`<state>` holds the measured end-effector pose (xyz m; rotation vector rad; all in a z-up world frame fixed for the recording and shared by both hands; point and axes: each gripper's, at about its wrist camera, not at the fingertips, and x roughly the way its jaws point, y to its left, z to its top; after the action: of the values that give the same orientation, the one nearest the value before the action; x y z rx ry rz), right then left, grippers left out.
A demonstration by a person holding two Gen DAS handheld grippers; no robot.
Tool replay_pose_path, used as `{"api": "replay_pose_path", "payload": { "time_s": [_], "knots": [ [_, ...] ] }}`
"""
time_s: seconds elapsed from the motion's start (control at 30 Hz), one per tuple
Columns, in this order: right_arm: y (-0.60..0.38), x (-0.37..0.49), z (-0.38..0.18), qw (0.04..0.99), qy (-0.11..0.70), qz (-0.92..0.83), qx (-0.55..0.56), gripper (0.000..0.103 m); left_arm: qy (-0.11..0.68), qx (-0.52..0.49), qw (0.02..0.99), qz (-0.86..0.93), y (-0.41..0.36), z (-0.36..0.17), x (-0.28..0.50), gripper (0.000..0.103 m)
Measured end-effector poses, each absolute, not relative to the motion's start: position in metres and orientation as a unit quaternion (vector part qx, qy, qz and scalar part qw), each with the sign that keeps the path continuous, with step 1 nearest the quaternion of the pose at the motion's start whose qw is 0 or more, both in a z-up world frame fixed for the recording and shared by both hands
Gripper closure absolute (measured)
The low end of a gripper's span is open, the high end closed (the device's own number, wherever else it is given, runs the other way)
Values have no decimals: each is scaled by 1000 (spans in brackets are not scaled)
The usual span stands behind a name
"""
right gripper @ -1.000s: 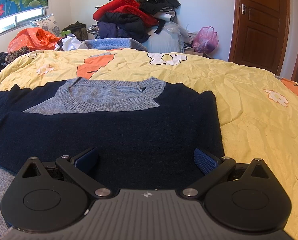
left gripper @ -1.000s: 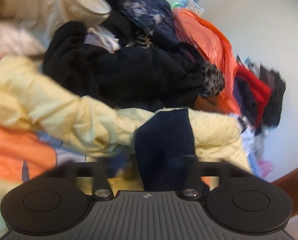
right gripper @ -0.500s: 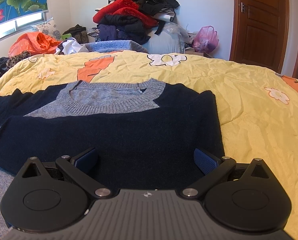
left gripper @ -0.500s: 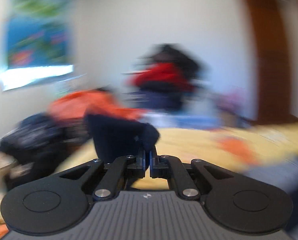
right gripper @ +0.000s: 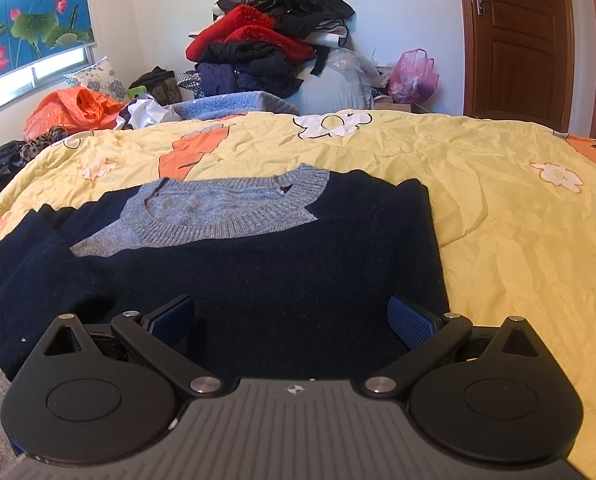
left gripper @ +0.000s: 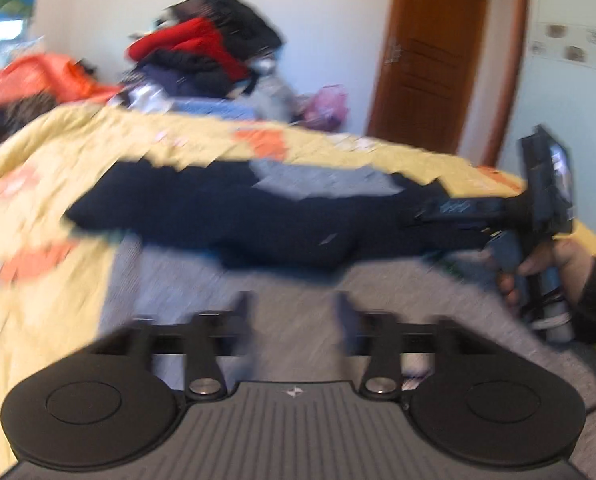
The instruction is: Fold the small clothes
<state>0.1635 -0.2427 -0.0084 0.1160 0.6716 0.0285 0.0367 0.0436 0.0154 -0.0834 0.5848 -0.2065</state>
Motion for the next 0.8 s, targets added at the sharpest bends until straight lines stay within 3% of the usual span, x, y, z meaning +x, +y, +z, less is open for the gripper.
{"api": "replay_pose_path", "payload": {
  "time_s": [0.17, 0.3, 0.37, 0.53, 0.67, 0.8],
  "knots": [
    [-229, 169, -1, 936, 352, -6, 22, 4, 315, -96, 942, -70, 61, 7, 48, 22],
    [-215, 160, 25, 933, 320, 70, 151, 3, 313, -90, 943, -61, 61, 7, 48, 21],
    [-203, 168, 27, 910, 347, 116, 195, 6, 313, -92, 943, -65, 61, 7, 50, 19],
    [-185, 200, 15, 882, 398, 121, 221, 17, 309, -112, 942, -69, 67, 5, 52, 18],
    [-188, 216, 0, 840, 426, 139, 305, 16, 304, -130, 941, -70, 72, 4, 51, 18],
    [-186, 222, -1, 831, 434, 144, 315, 16, 302, -139, 940, -73, 75, 4, 51, 17]
  ]
}}
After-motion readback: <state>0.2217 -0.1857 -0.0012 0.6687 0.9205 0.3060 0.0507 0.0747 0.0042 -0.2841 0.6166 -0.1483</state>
